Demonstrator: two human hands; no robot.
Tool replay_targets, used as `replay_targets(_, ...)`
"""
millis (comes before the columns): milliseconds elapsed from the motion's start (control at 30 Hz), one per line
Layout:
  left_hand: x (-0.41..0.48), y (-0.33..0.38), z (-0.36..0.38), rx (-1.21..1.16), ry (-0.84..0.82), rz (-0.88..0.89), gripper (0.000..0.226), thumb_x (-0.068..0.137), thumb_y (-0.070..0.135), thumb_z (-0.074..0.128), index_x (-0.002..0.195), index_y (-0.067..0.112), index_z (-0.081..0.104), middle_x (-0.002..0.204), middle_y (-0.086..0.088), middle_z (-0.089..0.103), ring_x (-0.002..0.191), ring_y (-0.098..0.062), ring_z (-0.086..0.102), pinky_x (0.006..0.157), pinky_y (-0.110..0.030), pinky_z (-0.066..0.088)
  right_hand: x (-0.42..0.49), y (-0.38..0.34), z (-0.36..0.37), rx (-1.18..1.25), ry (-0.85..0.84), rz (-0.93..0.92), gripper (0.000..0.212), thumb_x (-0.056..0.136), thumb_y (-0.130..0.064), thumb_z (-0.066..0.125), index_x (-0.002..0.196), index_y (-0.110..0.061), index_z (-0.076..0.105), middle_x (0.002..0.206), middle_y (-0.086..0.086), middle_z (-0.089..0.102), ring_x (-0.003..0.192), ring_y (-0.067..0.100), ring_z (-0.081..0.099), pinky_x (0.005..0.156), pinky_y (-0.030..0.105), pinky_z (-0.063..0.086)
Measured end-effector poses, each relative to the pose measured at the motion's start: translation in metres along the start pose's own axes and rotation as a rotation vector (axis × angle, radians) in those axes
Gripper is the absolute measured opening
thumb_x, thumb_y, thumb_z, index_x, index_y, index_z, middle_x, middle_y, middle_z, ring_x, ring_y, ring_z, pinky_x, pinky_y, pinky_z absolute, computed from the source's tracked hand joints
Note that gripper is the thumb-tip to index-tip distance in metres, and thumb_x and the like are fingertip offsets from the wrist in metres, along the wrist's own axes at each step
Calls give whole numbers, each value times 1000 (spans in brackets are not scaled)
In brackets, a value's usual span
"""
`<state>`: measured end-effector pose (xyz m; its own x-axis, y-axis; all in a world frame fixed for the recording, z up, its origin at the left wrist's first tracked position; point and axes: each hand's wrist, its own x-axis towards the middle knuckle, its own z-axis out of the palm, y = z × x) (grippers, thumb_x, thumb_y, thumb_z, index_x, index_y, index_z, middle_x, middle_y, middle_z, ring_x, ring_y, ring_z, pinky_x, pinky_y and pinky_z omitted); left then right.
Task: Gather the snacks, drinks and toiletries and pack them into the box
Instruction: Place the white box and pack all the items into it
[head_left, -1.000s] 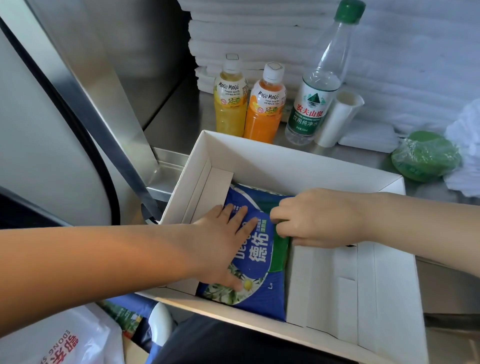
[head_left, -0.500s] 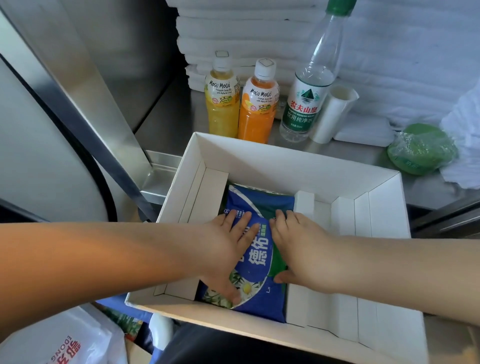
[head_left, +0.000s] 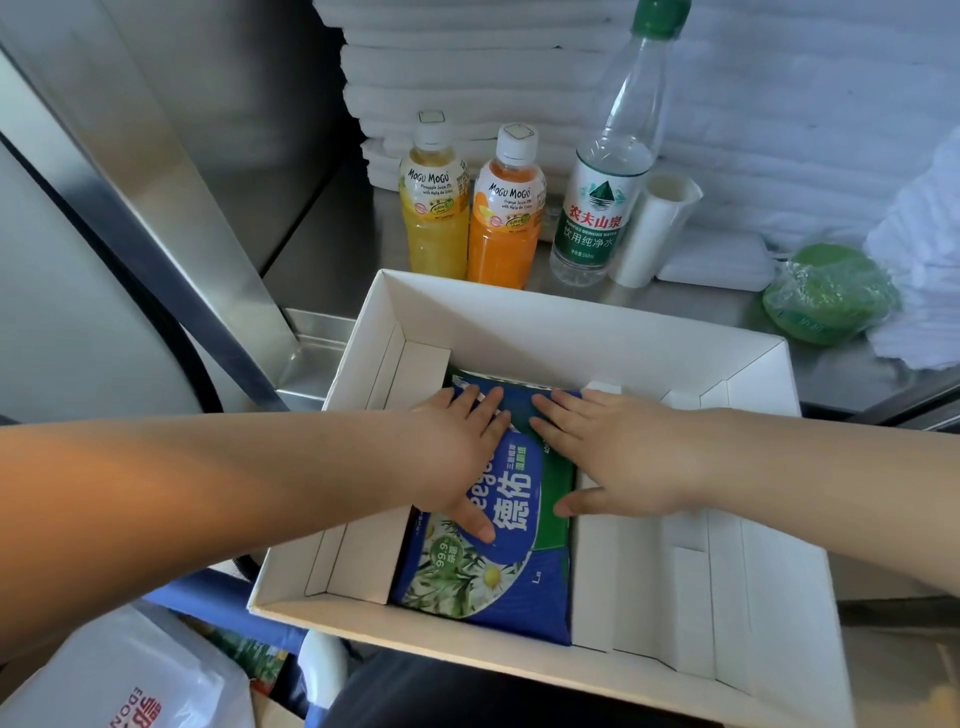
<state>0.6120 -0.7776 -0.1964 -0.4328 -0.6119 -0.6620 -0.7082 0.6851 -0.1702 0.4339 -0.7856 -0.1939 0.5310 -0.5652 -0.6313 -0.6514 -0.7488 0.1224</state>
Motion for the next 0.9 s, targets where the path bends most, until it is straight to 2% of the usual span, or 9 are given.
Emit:
replay_targets(233, 8, 1, -2, 11, -69, -25, 116, 76, 77, 43, 144, 8, -20, 152, -17, -23, 141, -35, -12, 116, -44, 1, 10, -11, 1, -2, -72, 59, 108, 79, -81, 27, 148, -9, -14, 156, 13, -19, 144, 26, -15, 117, 37, -10)
replay_targets(367, 9, -2, -3, -21, -110, -41, 115, 76, 77, 41, 143, 10, -23, 151, -15, -27, 140, -34, -17, 114, -43, -5, 10, -14, 0, -5, -81, 82, 108, 80, -80, 28, 147, -8, -17, 155, 13, -22, 144, 26, -18, 116, 38, -12)
replay_targets(567, 0, -1, 9, 38, -12, 18, 109, 79, 78, 35, 145, 10, -18, 154, -13, -20, 142, -30, -14, 113, -43, -9, 2, -24, 3, -15, -78, 95, 108, 81, -79, 29, 147, -7, -16, 155, 15, -20, 144, 29, -16, 115, 38, -10)
replay_targets(733, 1, 2, 12, 36, -63, -6, 108, 80, 77, 32, 143, 11, -25, 152, -13, -26, 140, -30, -20, 111, -44, -14, 1, -27, 5, -16, -54, 117, 109, 81, -79, 31, 146, -6, -17, 154, 16, -21, 143, 30, -18, 114, 38, -13)
replay_targets(900, 2, 1, 5, -9, -106, -6, 110, 80, 76, 37, 142, 12, -25, 152, -12, -27, 140, -29, -21, 112, -41, -12, 3, -27, 3, -15, -78, 103, 108, 81, -78, 32, 147, -7, -17, 154, 16, -22, 143, 30, -18, 114, 38, -12)
